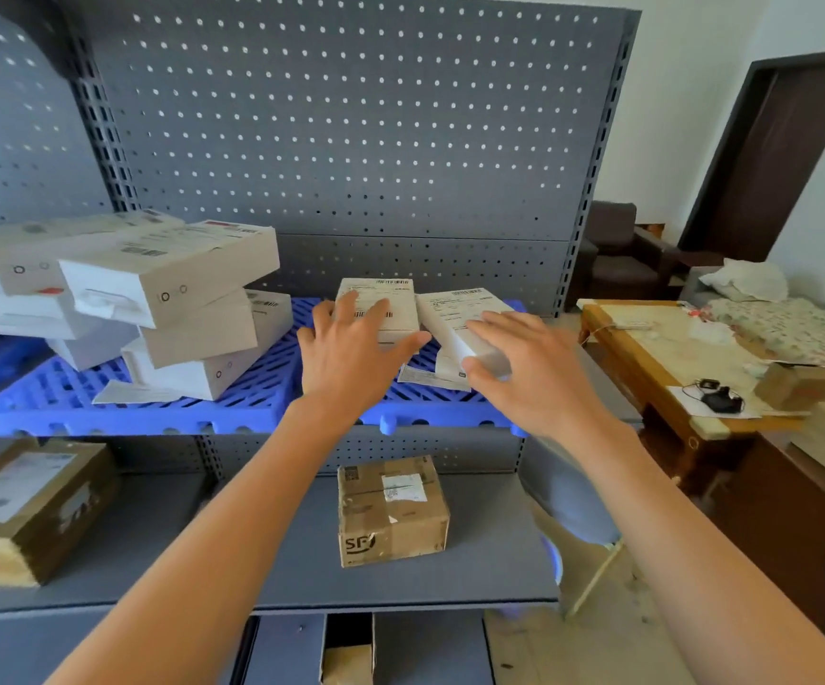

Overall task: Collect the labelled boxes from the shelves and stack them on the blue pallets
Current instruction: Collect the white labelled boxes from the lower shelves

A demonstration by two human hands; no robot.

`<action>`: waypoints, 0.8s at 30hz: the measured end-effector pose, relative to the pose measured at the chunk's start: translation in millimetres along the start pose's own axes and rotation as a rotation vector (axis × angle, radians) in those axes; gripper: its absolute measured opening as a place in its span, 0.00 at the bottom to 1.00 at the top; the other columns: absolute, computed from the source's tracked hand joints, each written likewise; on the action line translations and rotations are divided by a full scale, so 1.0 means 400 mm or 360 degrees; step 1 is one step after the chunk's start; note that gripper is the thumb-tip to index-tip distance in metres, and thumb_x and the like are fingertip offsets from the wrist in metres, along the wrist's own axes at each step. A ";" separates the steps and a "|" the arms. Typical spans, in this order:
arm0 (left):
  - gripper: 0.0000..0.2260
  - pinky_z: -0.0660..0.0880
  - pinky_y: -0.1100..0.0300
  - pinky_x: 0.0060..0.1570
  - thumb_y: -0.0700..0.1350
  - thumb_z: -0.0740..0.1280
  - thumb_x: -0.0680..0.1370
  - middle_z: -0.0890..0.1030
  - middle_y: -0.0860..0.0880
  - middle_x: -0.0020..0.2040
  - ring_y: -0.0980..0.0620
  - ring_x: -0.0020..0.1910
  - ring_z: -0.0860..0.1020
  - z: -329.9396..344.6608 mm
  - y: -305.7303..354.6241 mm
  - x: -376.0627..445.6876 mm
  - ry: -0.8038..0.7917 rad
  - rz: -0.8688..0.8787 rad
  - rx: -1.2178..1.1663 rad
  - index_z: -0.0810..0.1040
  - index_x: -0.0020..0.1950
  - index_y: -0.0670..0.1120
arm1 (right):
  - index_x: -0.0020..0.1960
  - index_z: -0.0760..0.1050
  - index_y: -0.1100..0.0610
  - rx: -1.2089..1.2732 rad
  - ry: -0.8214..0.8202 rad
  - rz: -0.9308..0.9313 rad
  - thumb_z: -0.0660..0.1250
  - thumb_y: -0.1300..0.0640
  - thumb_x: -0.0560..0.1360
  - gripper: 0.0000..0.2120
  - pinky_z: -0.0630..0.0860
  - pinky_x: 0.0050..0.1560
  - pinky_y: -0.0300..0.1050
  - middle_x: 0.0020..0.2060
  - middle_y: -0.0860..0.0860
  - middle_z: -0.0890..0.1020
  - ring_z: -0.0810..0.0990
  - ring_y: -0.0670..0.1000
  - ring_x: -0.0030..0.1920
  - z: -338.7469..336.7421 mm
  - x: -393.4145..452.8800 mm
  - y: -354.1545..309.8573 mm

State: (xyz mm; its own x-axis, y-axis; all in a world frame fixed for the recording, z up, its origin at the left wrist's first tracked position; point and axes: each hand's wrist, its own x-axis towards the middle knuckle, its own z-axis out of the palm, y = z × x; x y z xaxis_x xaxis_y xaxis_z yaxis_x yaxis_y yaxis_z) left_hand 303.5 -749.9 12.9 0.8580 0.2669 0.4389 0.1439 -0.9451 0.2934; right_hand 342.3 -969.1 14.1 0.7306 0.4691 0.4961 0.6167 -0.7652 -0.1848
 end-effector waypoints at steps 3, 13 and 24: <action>0.37 0.65 0.36 0.67 0.74 0.56 0.75 0.63 0.47 0.78 0.39 0.76 0.58 -0.001 0.005 -0.014 0.0010 0.0009 0.0017 0.66 0.77 0.54 | 0.73 0.71 0.46 -0.0012 0.0096 -0.0051 0.60 0.40 0.80 0.23 0.61 0.71 0.58 0.73 0.46 0.72 0.65 0.50 0.74 0.009 -0.008 0.001; 0.22 0.68 0.41 0.66 0.57 0.65 0.80 0.72 0.50 0.73 0.44 0.73 0.65 -0.058 -0.013 -0.104 0.0176 0.0056 -0.0013 0.73 0.73 0.52 | 0.61 0.81 0.54 0.0024 0.0339 -0.0188 0.66 0.49 0.77 0.16 0.68 0.65 0.64 0.64 0.53 0.80 0.76 0.57 0.66 -0.008 -0.022 -0.052; 0.15 0.73 0.48 0.61 0.52 0.64 0.82 0.80 0.51 0.63 0.47 0.64 0.75 -0.220 -0.158 -0.316 0.0089 -0.0010 -0.0086 0.78 0.67 0.51 | 0.65 0.79 0.57 0.0362 0.0084 -0.0393 0.68 0.55 0.79 0.16 0.75 0.63 0.58 0.63 0.53 0.81 0.76 0.56 0.65 0.029 -0.058 -0.326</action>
State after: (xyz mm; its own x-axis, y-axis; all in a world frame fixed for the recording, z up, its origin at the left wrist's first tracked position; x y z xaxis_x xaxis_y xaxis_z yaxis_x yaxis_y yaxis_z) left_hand 142.4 -707.2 13.4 0.8279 0.2846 0.4834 0.1213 -0.9321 0.3412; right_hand 248.6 -875.1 16.7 0.5382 0.6000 0.5919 0.8273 -0.5103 -0.2350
